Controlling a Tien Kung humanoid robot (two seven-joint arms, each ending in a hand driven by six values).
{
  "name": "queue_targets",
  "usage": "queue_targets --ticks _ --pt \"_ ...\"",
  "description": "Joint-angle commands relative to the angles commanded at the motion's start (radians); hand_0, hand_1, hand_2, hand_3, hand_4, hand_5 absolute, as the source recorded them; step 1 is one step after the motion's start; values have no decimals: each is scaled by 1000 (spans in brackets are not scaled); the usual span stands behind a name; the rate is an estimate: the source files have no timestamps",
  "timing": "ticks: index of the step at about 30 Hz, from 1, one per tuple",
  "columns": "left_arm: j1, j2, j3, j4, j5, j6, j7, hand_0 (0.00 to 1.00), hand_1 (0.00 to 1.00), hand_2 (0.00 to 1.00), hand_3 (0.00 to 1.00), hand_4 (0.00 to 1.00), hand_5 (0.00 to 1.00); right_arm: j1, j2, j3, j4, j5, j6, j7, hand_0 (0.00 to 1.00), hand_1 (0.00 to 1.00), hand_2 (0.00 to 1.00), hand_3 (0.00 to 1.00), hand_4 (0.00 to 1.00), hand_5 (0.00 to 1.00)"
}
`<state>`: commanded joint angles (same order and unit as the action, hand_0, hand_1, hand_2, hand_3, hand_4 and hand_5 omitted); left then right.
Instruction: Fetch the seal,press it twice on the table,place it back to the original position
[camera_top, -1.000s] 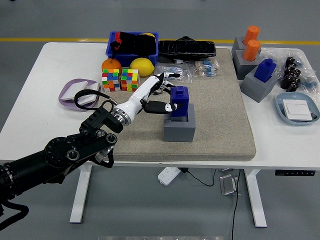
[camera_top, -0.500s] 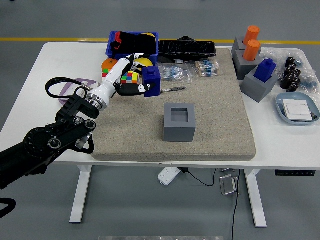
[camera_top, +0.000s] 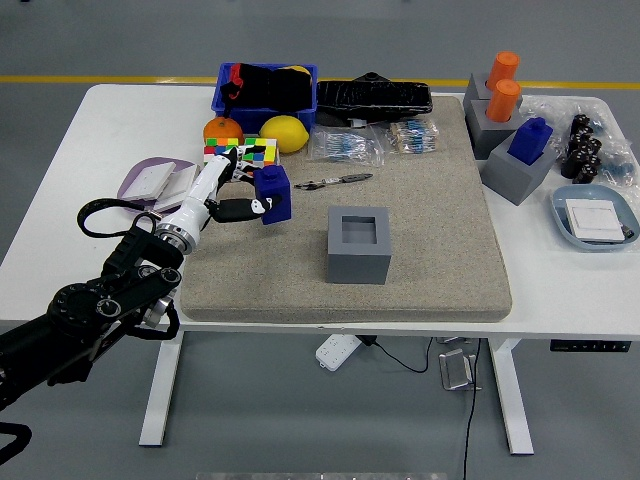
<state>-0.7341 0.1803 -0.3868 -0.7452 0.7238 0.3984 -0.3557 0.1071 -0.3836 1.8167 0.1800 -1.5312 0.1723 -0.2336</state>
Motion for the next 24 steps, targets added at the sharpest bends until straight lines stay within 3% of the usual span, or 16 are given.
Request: queue_targets --ticks 11,19,24 --pt "59 -20 31 77 -100 57 -102 825 517 455 829 722 2 1 0 -8 0 -1 1 3 884 746 726 751 859 538" --pt "82 -25 39 74 -112 91 -152 825 517 451 827 723 2 2 1 -16 0 -1 2 5 884 746 726 751 859 538" --pt "85 -29 47 64 -106 95 -157 823 516 447 820 723 2 2 2 -15 0 -2 2 6 884 746 726 751 859 538"
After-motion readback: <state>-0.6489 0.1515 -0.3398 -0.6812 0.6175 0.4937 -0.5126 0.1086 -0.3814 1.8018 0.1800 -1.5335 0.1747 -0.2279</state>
